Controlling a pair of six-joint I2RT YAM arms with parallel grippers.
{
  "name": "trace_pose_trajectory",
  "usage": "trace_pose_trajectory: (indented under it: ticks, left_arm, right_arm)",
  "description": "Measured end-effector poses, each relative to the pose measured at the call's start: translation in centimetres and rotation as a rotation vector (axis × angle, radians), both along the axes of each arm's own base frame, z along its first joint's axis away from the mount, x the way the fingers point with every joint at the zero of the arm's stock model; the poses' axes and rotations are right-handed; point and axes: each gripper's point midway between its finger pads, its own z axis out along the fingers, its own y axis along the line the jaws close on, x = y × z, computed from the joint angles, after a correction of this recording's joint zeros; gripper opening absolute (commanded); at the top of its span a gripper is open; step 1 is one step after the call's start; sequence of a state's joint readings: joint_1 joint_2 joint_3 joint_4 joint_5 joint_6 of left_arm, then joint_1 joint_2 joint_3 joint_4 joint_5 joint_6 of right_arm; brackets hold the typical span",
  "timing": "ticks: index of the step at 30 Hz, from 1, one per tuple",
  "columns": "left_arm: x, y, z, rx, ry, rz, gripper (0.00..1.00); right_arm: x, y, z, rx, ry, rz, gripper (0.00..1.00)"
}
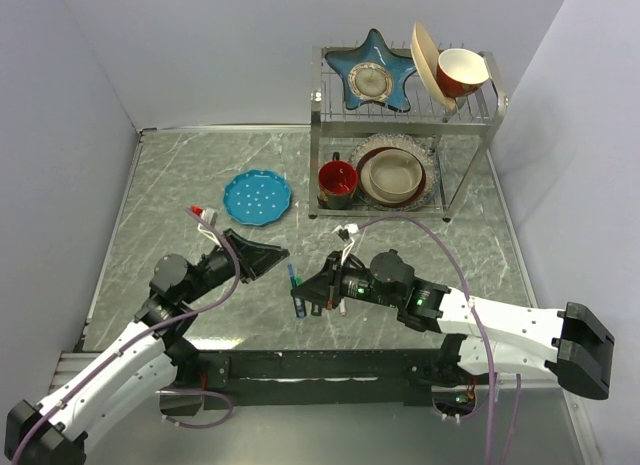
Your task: Insert the pens into the pen caps
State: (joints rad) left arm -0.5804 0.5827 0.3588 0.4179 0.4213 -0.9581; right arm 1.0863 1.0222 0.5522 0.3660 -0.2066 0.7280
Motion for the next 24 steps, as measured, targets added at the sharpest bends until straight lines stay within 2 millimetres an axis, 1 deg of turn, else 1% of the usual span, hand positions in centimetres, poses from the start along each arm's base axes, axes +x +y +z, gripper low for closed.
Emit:
trace_pose_trajectory:
  ticks: [4,10,16,24]
  left_arm:
    - [0.2,-0.1,-0.6,0.015,0.017,0.002,0.01]
    - [0.1,0.0,-0.4,0.011,0.011,0.002,0.01]
    - [0.0,0.0,-0.4,0.012,0.013,-0.001,0.01]
    - [-1.1,0.3,-0.3,0.008,-0.002,-0.025,0.01]
  right_arm:
    - [-0.1,0.3,0.4,0.009,-0.004,0.008,0.00]
    - [-0.4,0.6,0.5,0.014,-0.008,0.015,0.00]
    - [-0.2,0.6,0.7,0.019,-0.012,0.001,0.00]
    - [-0.1,0.7,1.1,0.020,-0.023,-0.004,0.00]
